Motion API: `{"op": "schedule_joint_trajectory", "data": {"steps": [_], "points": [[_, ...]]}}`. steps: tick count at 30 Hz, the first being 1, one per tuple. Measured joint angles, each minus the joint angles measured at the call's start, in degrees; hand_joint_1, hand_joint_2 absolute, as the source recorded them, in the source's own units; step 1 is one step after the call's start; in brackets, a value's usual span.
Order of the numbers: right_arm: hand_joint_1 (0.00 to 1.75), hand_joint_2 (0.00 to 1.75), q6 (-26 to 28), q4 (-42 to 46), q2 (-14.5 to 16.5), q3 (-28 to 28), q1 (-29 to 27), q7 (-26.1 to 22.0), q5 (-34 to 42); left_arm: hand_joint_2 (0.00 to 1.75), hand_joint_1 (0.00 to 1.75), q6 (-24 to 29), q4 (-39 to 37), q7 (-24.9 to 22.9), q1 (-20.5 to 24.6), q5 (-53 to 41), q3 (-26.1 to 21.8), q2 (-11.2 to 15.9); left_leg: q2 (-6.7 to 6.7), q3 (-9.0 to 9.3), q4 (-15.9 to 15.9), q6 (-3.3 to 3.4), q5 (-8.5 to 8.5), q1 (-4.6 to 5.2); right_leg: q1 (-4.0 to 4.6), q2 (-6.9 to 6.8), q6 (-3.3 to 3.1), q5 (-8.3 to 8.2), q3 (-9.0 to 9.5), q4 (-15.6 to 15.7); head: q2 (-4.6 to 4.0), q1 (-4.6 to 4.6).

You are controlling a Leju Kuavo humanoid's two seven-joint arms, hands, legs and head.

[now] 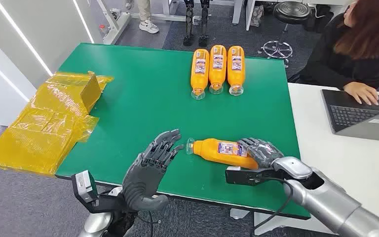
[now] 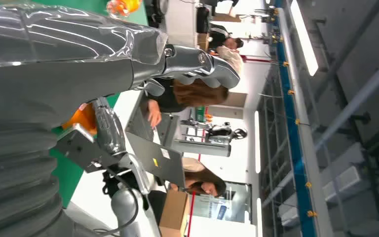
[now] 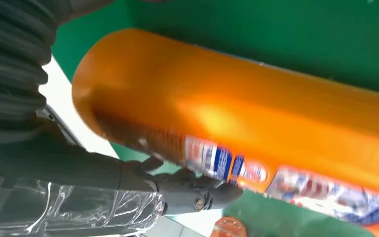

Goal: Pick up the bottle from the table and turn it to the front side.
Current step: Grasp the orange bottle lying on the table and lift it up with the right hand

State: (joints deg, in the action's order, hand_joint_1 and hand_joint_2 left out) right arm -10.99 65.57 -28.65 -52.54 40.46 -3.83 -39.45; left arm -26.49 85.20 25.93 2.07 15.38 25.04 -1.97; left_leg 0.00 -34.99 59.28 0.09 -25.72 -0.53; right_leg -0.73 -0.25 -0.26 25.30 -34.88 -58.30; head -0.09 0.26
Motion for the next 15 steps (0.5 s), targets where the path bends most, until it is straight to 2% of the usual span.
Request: {"op": "schedule_joint_trajectory", "data": {"steps": [8, 15], "points": [[0.0, 1.75, 3.44, -0.59, 0.79, 2.04, -4.42, -0.93, -1.68, 1.75, 0.0, -0.41, 0.0, -0.49, -0.09, -0.34, -0.82, -0.21, 0.01, 0.07, 0.0, 0.0, 0.0, 0.0, 0.0, -0.01, 0.01, 0.0, 0.06, 0.02, 0.0, 0.0], [0.0, 1.75, 5.27, 3.8, 0.45, 7.97, -11.52, -0.05, -5.73, 1.75, 0.0, -0.46, -0.01, -0.56, -0.12, -0.61, -1.37, -0.38, -0.01, 0.23, 0.01, 0.05, -0.04, 0.0, 0.0, -0.06, 0.05, 0.04, 0.22, 0.05, 0.0, 0.0]]}}
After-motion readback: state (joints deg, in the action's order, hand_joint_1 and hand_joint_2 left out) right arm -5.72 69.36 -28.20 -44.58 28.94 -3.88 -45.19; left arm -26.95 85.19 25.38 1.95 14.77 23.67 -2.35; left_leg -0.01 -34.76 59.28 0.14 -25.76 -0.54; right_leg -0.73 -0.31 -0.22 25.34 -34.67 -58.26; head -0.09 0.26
